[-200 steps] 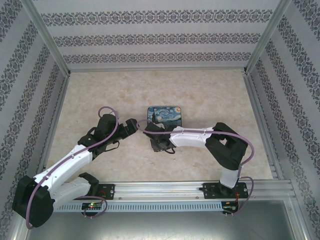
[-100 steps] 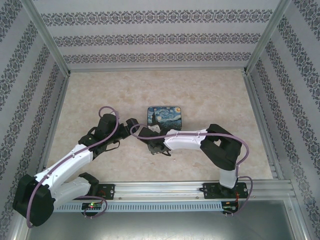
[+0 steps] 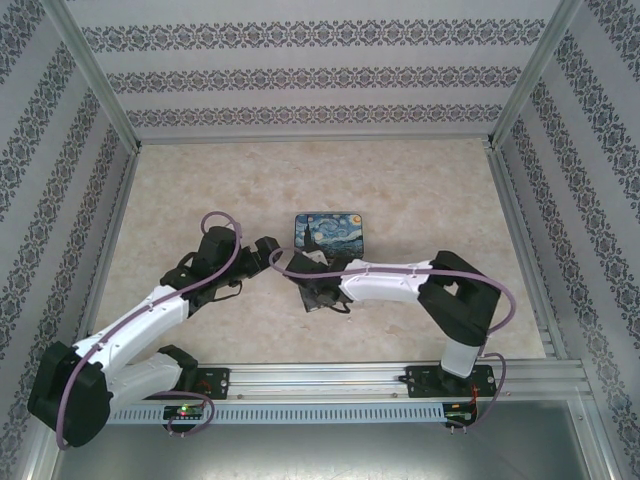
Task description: Unlock a padlock with a key
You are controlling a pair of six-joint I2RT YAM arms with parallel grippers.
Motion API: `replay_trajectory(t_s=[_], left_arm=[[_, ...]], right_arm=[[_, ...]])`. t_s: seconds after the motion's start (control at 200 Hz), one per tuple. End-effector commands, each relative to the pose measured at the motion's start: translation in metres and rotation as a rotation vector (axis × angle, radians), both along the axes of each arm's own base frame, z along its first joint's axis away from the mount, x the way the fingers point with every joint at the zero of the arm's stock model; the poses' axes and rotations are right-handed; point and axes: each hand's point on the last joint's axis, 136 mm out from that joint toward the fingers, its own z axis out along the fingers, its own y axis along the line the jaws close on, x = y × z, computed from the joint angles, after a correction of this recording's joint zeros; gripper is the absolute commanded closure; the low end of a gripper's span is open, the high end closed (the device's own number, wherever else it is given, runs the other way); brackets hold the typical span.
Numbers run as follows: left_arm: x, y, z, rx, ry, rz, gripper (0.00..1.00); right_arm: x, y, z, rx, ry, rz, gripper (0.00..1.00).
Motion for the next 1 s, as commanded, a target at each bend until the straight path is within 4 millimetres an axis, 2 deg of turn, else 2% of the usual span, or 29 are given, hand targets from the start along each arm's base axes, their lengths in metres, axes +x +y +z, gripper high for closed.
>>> replay_trajectory(t_s=[0.0,0.13,0.42,0.59,0.754,0.999], left_arm=[[0.013,-0.012,0.02,-0.071,-0.037,-0.01,0.01],[0.017,-0.022,0.023,-0.116,-0.027,-0.028,0.01],[0.028,-0.043,0.037,-0.26,-0.012,-0.029,0.01],[0.037,-0.057,0.049,-0.338,-0.027,-0.011,0.0],[0.042,-0.071,0.052,-0.41,-0.01,0.019,0.0],[0.053,-0.099,0.064,-0.574,0.044,0.061,0.07]], right_arm=[[0.003,-0.001,0.033,0.093,-0.021,-0.014,1.0],[0.01,-0.004,0.059,0.183,-0.05,-0.056,1.0],[0.04,-0.016,0.114,0.404,-0.109,-0.149,1.0],[0.056,-0.033,0.134,0.556,-0.113,-0.211,1.0],[0.071,-0.051,0.147,0.658,-0.12,-0.286,1.0],[0.084,-0.059,0.167,0.736,-0.156,-0.357,1.0]])
